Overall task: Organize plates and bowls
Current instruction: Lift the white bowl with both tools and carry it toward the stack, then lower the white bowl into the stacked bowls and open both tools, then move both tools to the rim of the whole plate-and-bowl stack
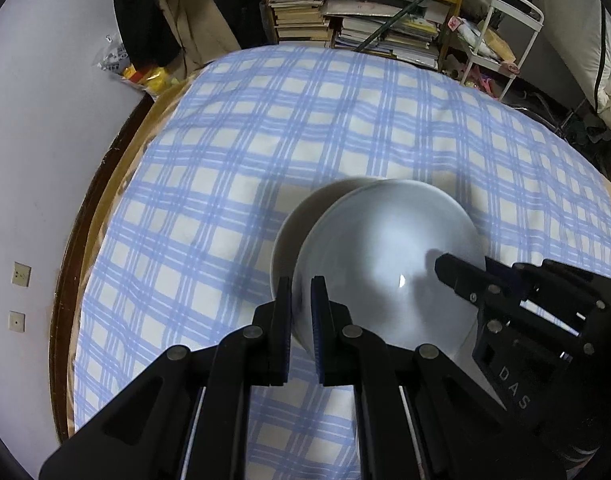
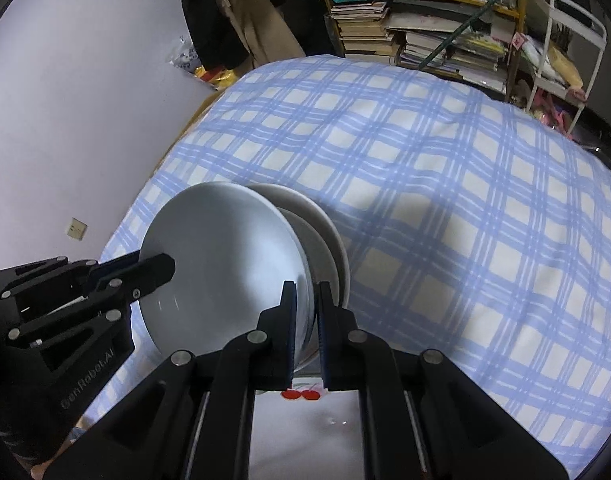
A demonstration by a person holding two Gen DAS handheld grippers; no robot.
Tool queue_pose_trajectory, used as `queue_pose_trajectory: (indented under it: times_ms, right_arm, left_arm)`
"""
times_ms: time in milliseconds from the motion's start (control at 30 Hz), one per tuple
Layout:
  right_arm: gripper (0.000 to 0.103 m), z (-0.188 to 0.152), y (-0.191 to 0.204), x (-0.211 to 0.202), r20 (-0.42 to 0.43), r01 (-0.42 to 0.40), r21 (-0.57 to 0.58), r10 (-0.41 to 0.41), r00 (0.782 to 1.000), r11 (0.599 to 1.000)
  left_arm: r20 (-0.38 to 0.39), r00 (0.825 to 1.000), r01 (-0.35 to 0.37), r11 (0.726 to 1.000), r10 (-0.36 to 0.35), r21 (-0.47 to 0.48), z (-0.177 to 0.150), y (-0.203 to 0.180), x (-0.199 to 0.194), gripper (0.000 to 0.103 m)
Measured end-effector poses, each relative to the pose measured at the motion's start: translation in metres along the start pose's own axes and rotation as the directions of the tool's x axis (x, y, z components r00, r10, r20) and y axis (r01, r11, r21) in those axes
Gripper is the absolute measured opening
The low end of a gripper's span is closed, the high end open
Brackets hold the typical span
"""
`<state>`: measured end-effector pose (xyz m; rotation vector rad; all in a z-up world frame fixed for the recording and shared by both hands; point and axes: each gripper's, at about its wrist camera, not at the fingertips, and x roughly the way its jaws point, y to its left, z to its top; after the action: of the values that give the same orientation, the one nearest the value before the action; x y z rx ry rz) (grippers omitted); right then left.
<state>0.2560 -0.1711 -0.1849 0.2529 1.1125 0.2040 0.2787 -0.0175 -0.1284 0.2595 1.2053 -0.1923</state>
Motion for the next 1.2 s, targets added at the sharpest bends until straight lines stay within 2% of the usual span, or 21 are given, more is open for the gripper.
queue_pose_trajectory:
  times_ms: [200,367,567,667,867,967,1033,1200]
  right_arm:
    - [0.011,0.002,0.002,0.008,-0.010,0.009,-0.005,-0.009,1.000,1.000]
    - [0.011,0.001,0.008,0.010,0.016,0.045,-0.032,-0.044,0.999,0.998]
    - [0.011,0.000,0.002,0.015,0.008,0.012,-0.016,-0.012,1.000,1.000]
    - [0.011,-0.002,0.003,0.014,0.022,0.024,-0.027,-0.024,0.999,0.999]
    - [0.012,0.000,0.000,0.010,0.023,0.009,0.002,-0.010,1.000,1.000]
    - [0.024,0.002,-0.001,0.004,0.049,0.016,-0.007,-0.016,0.999,1.000]
    - [0.036,0.004,-0.002,-0.005,0.071,-0.010,-0.008,0.010,0.997,1.000]
    - [0.051,0.008,-0.005,-0.022,0.112,-0.001,-0.019,0.004,0.994,1.000]
  left_arm:
    - [-0.001,1.000,0.016,1.000,-0.016,-0.019,0.001,0.006,0.004,0.009]
    - [-0.015,0.999,0.034,0.999,-0.035,-0.035,-0.002,0.010,0.012,0.009]
    - [-0.028,0.999,0.038,0.999,-0.039,-0.037,-0.009,0.011,0.021,0.009]
    - [-0.025,0.999,0.043,0.998,-0.044,-0.044,-0.009,0.012,0.020,0.009]
    - [-0.009,1.000,0.019,0.999,-0.019,-0.042,-0.006,0.016,0.014,0.010]
    - [0.002,1.000,0.004,0.999,-0.004,-0.042,-0.006,0.018,0.010,0.010]
    - [0.008,1.000,-0.004,0.999,0.004,-0.039,-0.006,0.020,0.008,0.010]
    - [0.023,0.999,-0.023,0.998,0.025,-0.052,-0.005,0.025,0.004,0.015]
